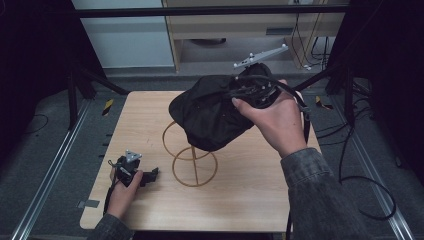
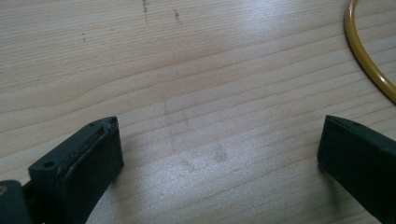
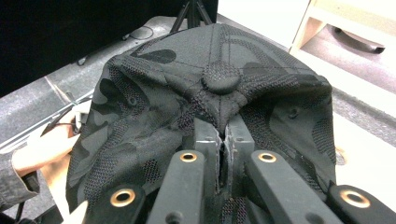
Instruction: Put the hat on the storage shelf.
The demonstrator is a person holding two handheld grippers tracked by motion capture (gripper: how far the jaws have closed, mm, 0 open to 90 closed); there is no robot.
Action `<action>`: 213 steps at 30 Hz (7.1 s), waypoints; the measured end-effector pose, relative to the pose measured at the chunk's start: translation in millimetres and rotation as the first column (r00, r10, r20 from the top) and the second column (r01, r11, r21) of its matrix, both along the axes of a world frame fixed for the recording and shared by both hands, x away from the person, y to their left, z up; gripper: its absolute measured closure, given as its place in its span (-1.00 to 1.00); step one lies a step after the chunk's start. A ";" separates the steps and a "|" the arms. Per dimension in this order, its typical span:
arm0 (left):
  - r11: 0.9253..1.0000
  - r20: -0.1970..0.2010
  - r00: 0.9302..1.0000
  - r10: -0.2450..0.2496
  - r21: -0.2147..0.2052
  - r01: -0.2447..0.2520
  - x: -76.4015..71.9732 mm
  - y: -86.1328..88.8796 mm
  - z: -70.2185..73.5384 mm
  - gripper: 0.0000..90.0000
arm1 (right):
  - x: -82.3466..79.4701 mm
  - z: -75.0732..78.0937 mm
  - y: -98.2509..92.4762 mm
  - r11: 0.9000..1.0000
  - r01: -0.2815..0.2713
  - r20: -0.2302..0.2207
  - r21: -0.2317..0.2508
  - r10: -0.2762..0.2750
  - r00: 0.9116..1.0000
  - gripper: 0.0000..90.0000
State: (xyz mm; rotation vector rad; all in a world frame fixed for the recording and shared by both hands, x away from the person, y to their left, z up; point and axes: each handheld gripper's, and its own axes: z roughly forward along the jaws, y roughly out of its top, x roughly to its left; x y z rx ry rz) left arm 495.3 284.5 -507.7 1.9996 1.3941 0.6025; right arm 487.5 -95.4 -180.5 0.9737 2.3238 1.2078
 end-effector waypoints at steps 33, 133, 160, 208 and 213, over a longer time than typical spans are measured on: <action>1.000 -0.001 1.000 -0.002 0.002 0.002 0.0 0.2 0.1 -1.00 | 5.4 -10.9 33.0 0.997 -0.070 -0.042 0.012 0.070 0.997 0.93; 1.000 -0.001 1.000 -0.006 -0.001 0.006 0.1 0.0 0.0 -1.00 | 12.4 -73.7 76.7 0.981 -0.121 -0.158 -0.152 0.097 0.983 0.86; 1.000 -0.001 1.000 -0.005 0.000 0.005 0.1 0.0 0.0 -1.00 | 16.3 -72.3 77.0 0.987 -0.119 -0.140 -0.106 0.104 0.985 0.47; 1.000 0.000 1.000 -0.008 0.001 0.008 0.2 0.1 -0.1 -1.00 | -2.4 -53.0 33.4 0.995 -0.072 -0.093 -0.073 0.065 0.994 -0.30; 1.000 -0.001 1.000 -0.008 0.002 0.008 0.1 0.1 0.0 -1.00 | -4.3 -51.4 26.6 0.996 -0.051 -0.079 -0.068 0.046 0.996 -0.39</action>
